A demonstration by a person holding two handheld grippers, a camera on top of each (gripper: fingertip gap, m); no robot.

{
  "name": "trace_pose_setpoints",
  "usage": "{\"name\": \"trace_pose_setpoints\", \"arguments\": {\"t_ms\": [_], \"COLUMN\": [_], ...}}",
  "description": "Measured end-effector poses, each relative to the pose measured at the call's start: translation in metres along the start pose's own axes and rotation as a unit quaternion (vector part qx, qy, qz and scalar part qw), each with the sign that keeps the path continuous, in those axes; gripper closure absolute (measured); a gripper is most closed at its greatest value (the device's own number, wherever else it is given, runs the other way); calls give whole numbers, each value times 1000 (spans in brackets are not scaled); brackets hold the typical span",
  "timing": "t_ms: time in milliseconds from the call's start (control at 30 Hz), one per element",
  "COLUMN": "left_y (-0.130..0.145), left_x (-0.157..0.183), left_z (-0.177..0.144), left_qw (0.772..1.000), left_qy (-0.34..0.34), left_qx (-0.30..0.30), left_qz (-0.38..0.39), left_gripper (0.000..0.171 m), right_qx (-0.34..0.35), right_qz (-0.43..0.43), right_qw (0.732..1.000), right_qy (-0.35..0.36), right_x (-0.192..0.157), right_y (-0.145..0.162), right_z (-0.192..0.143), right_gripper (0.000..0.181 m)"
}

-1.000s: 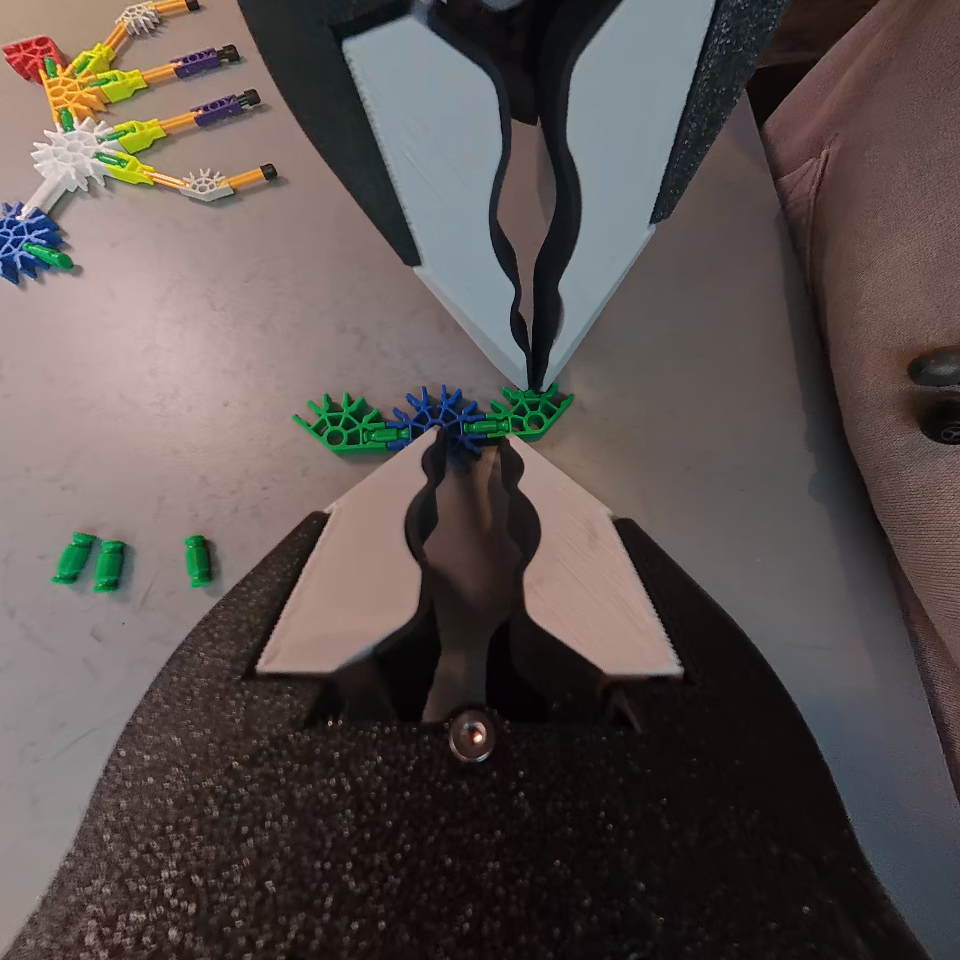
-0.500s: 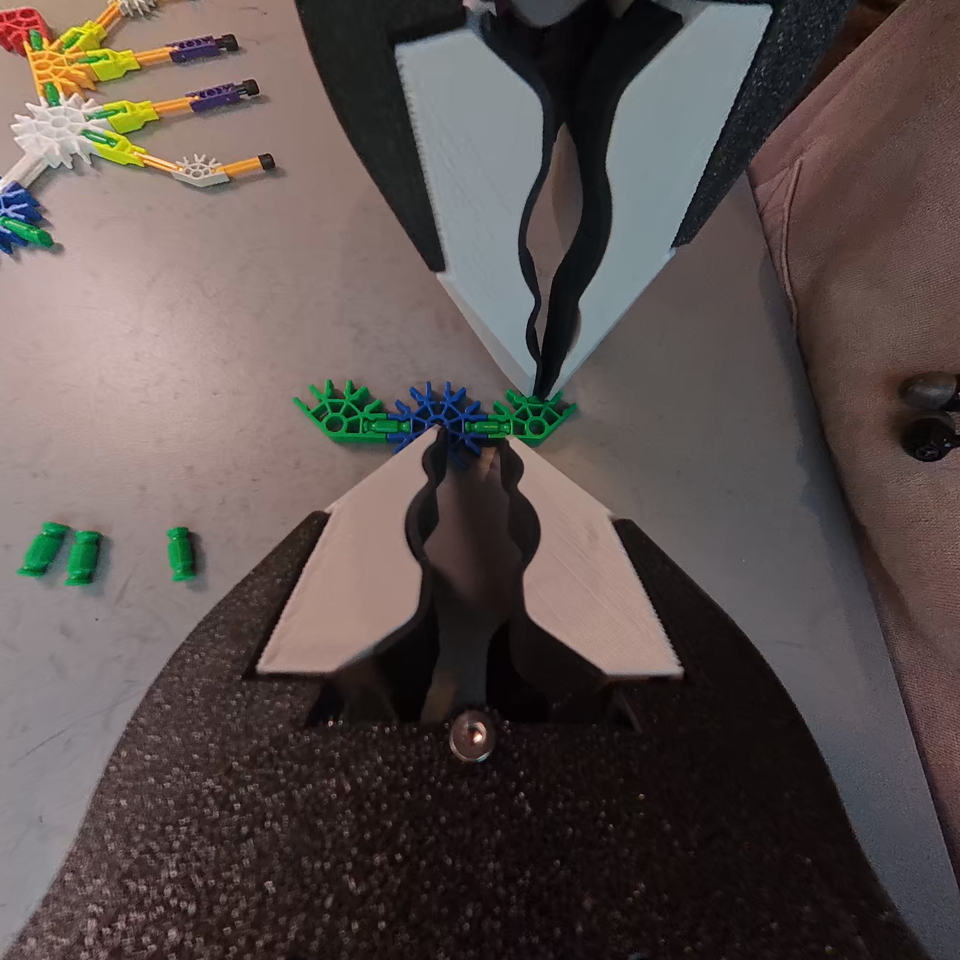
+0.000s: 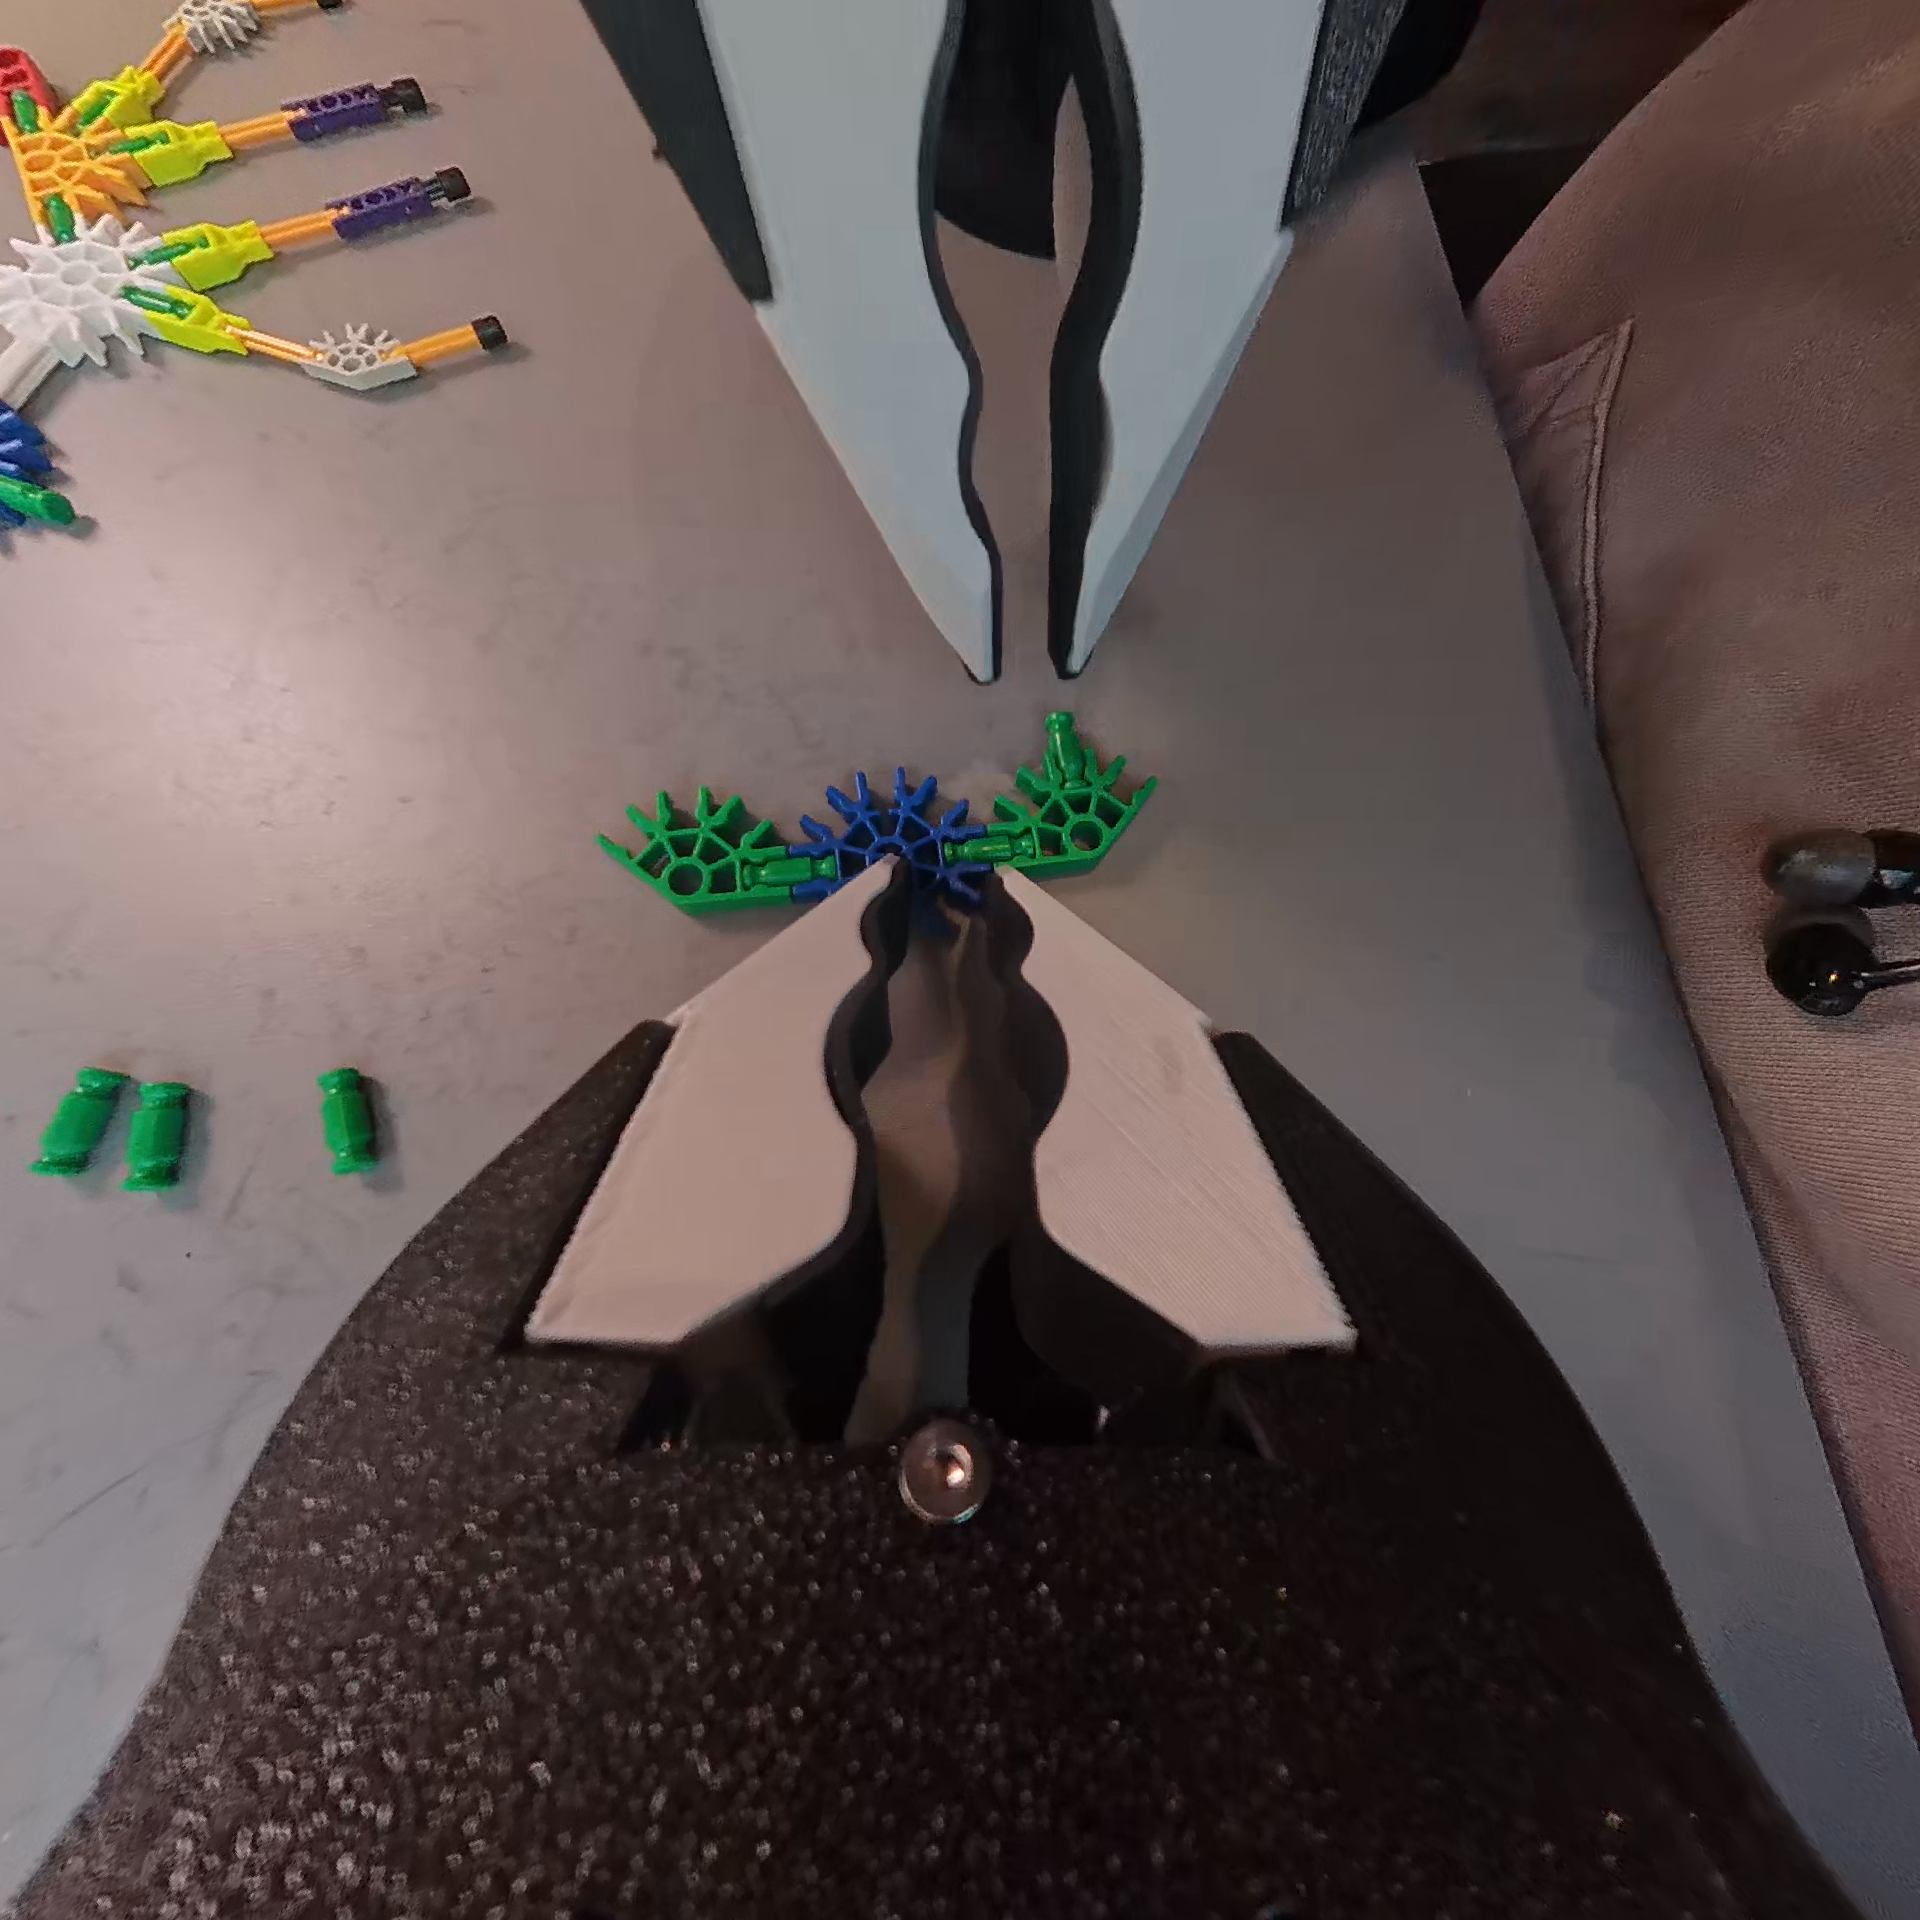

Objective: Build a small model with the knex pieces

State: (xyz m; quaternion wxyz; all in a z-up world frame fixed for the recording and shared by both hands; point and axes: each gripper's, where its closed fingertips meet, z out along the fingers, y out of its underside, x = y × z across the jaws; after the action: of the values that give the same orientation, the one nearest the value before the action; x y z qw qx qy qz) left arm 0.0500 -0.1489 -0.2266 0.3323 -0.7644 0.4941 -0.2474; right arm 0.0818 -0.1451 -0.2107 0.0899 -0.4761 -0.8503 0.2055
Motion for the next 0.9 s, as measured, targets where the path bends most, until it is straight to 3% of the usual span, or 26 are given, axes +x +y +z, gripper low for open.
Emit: {"name": "trace_pose_setpoints", "arguments": {"t_ms": [200, 433, 633, 900], "left_y": [-3, -4, 21, 29], "left_x": [2, -38, -92, -105], "left_z": [-16, -51, -57, -38], "left_qw": [1000, 994, 983, 978], "left_qy": [25, -3, -135, -170], "left_qx": [11, 74, 42, 3], "left_qz": [-6, -82, -117, -124], "left_gripper": [154, 151, 152, 161], "right_qx": [60, 133, 166, 197], "right_qz": [50, 62, 58, 63], "right_qw": [995, 983, 976, 969], "right_qy": [60, 112, 130, 136], "right_x": [20, 58, 79, 85], "right_y": [10, -3, -10, -15], "right_z": [-13, -15, -13, -12], "right_gripper": [160, 150, 159, 162]}}
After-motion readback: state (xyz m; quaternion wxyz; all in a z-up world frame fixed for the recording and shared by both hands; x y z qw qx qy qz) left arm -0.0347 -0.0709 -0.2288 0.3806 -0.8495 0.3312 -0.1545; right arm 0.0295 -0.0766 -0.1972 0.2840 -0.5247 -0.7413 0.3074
